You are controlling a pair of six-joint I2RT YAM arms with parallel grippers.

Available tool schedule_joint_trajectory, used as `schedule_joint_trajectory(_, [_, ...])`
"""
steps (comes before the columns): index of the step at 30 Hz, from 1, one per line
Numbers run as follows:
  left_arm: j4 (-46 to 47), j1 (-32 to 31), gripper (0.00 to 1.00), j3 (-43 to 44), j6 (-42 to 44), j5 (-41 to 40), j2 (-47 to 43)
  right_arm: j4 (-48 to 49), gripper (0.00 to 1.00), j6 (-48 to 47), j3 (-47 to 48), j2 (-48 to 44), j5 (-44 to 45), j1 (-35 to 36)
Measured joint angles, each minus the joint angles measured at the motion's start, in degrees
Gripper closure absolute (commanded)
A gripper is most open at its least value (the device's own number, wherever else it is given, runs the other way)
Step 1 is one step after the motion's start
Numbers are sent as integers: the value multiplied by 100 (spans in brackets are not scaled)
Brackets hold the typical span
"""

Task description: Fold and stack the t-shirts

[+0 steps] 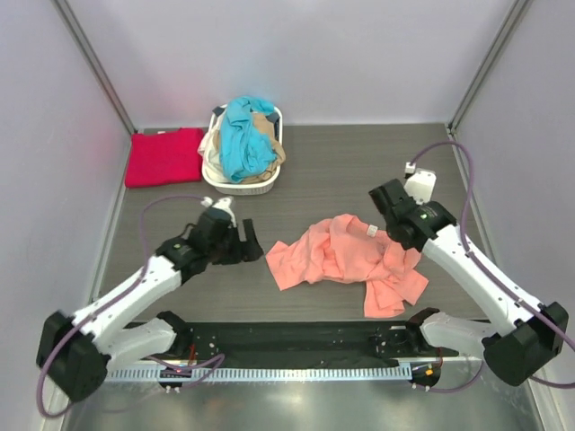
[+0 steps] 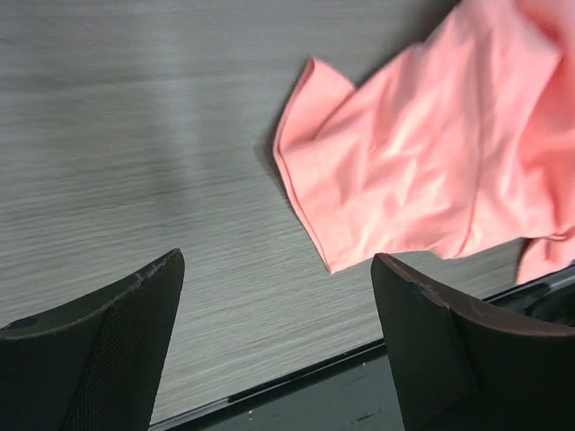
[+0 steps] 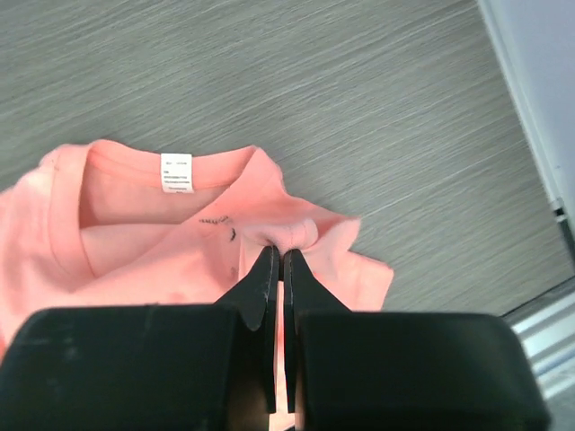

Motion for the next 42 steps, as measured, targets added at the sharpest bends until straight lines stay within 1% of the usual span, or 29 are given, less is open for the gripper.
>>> schedule_joint_trajectory(2, [297, -417, 12, -35, -168, -151, 608, 275, 99, -197, -90, -144, -455, -446])
schedule_joint_trajectory(3, [461, -590, 11, -70, -271, -221, 918, 393, 99, -264, -79, -173, -579, -557])
schedule_joint_trajectory(6, [901, -883, 11, -170, -483, -321, 1539, 660, 99, -468, 94, -131, -933, -649])
schedule_joint_trajectory(8, [1132, -979, 11, -201, -581, -343, 1794, 791, 99, -562, 243, -20, -1093, -649])
schedule_joint_trajectory(13, [1729, -1158, 15, -232, -785, -337, 2291, 979, 99, -756, 614, 262, -1292, -678])
schedule_joint_trajectory(14, [1823, -1196, 19, -232, -804, -337, 2367, 997, 99, -782, 669, 297, -1305, -691])
schedule_joint_trajectory(15, [1919, -1228, 34, -234, -835, -334, 2444, 1016, 99, -809, 734, 345, -1331, -715])
schedule_joint_trajectory(16, [2061, -1279, 45, -238, -890, -332, 2544, 1027, 99, -833, 807, 391, -1346, -737])
schedule_joint_trajectory(17, [2166, -1307, 62, -240, -935, -308, 2625, 1047, 99, -870, 874, 437, -1370, -763])
schedule_joint_trajectory(18, [2280, -1329, 93, -240, -975, -295, 2717, 1071, 99, -909, 938, 476, -1381, -791])
schedule_joint_trajectory(19, [2378, -1346, 100, -236, -994, -273, 2817, 1084, 99, -938, 990, 507, -1394, -820])
schedule_joint_trajectory(20, [2428, -1351, 100, -223, -942, -262, 2900, 1097, 99, -962, 1034, 531, -1403, -844])
schedule_joint_trajectory(21, [2441, -1357, 100, -197, -929, -273, 2962, 1106, 99, -997, 1078, 553, -1414, -881])
schedule_joint_trajectory(23, [2140, -1362, 100, 98, -813, -415, 3021, 1110, 99, -1078, 1172, 573, -1419, -984])
schedule_joint_trajectory(26, [1429, -1274, 100, 1211, -413, -785, 3132, 1086, 99, -1158, 1314, 562, -1384, -1163])
schedule_joint_trajectory(27, [1158, -1204, 100, 1821, -262, -872, 3250, 1073, 99, -1182, 1390, 549, -1349, -1228])
schedule_joint_trajectory(29, [942, -940, 100, 3154, 31, -986, 3585, 1043, 99, -1222, 1534, 503, -1255, -1316])
schedule_joint_trajectory(30, [682, -750, 100, 4030, 184, -1021, 3886, 1001, 99, -1239, 1628, 448, -1182, -1351])
schedule_joint_trajectory(32, [551, -422, 100, 5569, 415, -1091, 4527, 931, 99, -1257, 1801, 293, -1025, -1368])
schedule_joint_trajectory(35, [-33, -63, 99, 8078, 688, -1172, 5761, 837, 99, -1257, 2022, -26, -737, -1368])
schedule_joint_trajectory(36, [-195, 37, 75, 9086, 767, -1176, 6308, 811, 99, -1259, 2081, -173, -612, -1368])
schedule_joint_trajectory(37, [-457, 94, 56, 9971, 857, -1163, 6800, 782, 99, -1257, 2129, -319, -492, -1370])
schedule_joint_trajectory(38, [-529, 129, 34, 10730, 918, -1108, 7248, 752, 99, -1259, 2168, -483, -356, -1373])
schedule_joint_trajectory(39, [-570, 151, 28, 11248, 955, -1010, 7593, 741, 99, -1259, 2188, -586, -275, -1377])
schedule_joint_trajectory(40, [-643, 157, 23, 11359, 925, -863, 7755, 710, 99, -1263, 2218, -713, -184, -1381])
schedule_joint_trajectory(41, [-678, 138, 18, 11175, 922, -769, 7755, 684, 99, -1272, 2251, -791, -129, -1384])
schedule_joint_trajectory(42, [-675, 98, 16, 10754, 920, -647, 7667, 660, 99, -1276, 2277, -831, -101, -1384])
